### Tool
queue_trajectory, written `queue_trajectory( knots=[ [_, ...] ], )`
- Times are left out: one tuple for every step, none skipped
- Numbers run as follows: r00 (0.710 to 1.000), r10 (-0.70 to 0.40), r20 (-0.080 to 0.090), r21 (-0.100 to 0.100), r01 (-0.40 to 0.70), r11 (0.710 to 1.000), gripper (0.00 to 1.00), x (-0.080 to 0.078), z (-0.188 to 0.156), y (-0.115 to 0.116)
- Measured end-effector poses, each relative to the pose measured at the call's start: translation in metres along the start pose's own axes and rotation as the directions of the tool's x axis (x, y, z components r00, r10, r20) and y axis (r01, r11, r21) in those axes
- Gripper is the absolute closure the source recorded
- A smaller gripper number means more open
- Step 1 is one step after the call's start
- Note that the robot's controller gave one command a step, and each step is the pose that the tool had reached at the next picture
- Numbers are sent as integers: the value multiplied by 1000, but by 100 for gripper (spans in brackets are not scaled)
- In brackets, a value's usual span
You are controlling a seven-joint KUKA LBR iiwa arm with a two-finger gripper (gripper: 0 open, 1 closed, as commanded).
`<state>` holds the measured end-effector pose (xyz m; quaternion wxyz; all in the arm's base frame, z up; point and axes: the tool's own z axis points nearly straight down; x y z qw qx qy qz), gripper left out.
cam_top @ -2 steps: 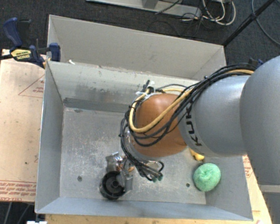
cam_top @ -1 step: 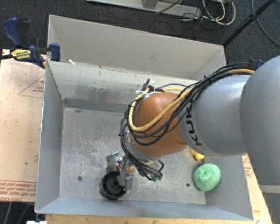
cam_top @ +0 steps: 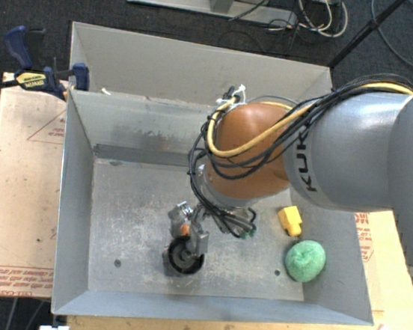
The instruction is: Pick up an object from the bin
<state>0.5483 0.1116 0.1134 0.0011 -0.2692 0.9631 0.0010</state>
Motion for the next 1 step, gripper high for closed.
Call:
queue_trajectory(
  knots=[
    [1000, 0, 0, 0, 0, 1000, 100, 0, 0, 0]
  ],
)
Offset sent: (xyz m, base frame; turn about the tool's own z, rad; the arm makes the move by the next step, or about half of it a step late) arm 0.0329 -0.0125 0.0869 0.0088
